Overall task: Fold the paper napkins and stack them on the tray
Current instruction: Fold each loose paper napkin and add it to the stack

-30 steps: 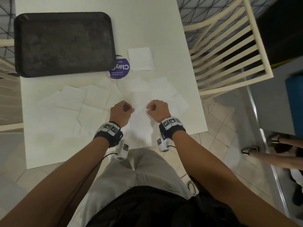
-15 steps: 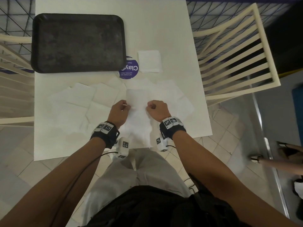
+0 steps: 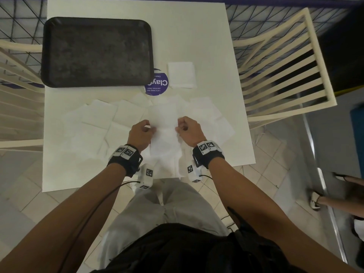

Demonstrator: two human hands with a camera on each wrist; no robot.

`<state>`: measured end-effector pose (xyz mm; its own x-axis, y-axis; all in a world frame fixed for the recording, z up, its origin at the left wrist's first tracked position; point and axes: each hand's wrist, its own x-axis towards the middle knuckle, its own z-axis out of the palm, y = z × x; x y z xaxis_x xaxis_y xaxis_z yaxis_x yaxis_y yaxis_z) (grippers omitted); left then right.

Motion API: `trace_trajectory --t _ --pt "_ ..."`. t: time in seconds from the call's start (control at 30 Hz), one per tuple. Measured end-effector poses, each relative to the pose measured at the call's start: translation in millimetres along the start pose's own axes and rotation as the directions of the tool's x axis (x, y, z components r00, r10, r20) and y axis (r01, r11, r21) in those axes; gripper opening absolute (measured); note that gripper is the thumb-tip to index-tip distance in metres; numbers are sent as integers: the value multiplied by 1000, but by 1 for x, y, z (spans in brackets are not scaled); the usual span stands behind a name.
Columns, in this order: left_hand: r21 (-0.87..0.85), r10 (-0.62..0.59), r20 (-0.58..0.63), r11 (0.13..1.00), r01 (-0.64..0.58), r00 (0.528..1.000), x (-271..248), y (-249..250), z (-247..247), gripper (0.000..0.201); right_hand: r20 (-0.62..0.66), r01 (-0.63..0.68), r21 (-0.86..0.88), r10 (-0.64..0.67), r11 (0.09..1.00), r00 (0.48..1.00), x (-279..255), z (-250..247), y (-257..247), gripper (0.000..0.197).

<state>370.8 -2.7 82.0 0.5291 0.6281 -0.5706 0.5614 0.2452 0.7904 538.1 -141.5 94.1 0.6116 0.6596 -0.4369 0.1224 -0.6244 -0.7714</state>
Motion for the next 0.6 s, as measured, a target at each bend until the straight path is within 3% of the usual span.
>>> trace_trajectory --t 0.13,0.33,0.47,0.6 --pt "-148 -18 -12 989 16 1000 -1 3 2 10 -6 23 -10 -23 1000 1000 1 -1 0 14" --pt "-157 -1 -48 988 -6 999 -4 3 2 37 8 5 -16 -5 1000 1000 0 -9 -1 25" --pt "-230 -21 -38 973 12 999 -14 15 7 46 31 -26 80 24 996 999 1 -8 1 44" --pt "-264 -38 -32 964 29 999 -15 16 5 41 28 -54 154 51 987 998 0 -8 -1 46"
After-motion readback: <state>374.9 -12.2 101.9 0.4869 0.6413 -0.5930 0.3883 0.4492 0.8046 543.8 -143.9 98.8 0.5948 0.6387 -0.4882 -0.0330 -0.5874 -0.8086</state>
